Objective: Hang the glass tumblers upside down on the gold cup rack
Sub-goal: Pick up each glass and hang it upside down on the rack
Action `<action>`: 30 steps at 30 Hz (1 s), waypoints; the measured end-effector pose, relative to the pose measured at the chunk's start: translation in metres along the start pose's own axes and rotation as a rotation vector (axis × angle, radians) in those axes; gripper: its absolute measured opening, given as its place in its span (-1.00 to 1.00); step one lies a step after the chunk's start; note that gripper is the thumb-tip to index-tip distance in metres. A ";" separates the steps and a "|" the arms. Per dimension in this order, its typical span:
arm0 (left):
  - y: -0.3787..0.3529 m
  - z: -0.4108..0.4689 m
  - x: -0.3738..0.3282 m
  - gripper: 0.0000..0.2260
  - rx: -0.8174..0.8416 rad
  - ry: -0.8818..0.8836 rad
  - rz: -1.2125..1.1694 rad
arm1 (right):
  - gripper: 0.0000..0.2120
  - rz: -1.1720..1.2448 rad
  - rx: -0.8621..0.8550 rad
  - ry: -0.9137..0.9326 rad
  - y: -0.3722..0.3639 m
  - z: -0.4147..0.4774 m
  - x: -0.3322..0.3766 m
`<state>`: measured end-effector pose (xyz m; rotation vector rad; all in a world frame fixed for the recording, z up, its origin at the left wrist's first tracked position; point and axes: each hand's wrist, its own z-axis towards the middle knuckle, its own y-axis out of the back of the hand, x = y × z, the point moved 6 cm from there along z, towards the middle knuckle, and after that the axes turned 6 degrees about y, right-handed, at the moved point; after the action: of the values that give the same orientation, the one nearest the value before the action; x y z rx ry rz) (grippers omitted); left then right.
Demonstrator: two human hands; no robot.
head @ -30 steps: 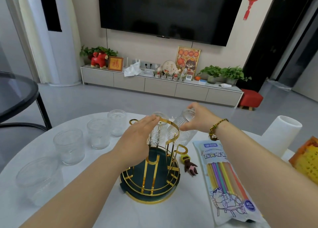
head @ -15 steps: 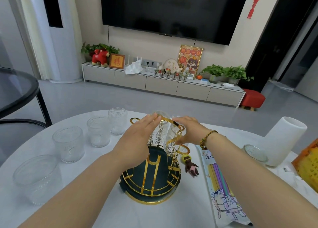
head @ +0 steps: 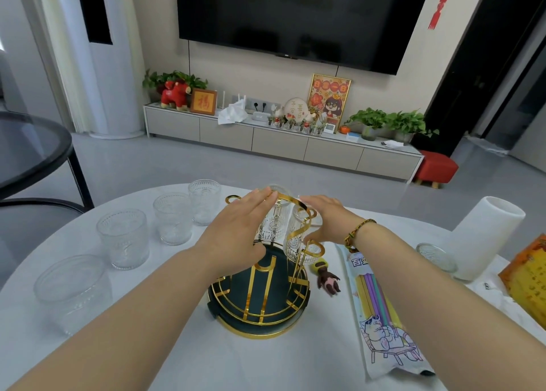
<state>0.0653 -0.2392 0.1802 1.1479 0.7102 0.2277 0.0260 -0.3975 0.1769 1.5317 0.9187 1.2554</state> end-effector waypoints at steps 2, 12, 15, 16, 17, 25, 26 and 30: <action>0.004 -0.002 0.000 -0.30 0.002 -0.006 0.030 | -0.22 0.010 -0.036 -0.022 0.010 -0.011 0.002; -0.008 -0.129 0.068 -0.46 -0.203 0.196 -0.022 | -0.84 -0.081 -0.522 0.131 0.025 -0.087 0.070; -0.033 -0.182 0.106 -0.08 -0.108 0.332 -0.034 | -0.94 -0.063 -0.551 0.347 -0.002 -0.097 0.121; -0.040 -0.199 0.121 0.02 -0.084 0.396 -0.029 | -0.93 -0.037 -0.514 0.394 -0.018 -0.095 0.136; -0.046 -0.210 0.134 0.09 -0.071 0.444 -0.034 | -0.91 0.010 -0.454 0.407 -0.033 -0.091 0.148; -0.054 -0.242 0.189 0.11 -0.113 0.648 0.008 | -0.51 0.490 0.015 0.212 -0.176 -0.019 0.207; -0.054 -0.243 0.190 0.02 -0.139 0.655 0.019 | -0.43 0.549 0.051 0.188 -0.188 -0.010 0.214; -0.056 -0.244 0.192 -0.17 -0.148 0.652 0.055 | -0.16 0.664 0.153 0.152 -0.221 0.020 0.234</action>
<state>0.0497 0.0192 -0.0001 0.9481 1.2111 0.7088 0.0941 -0.1169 0.0327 1.9726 0.6205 1.8178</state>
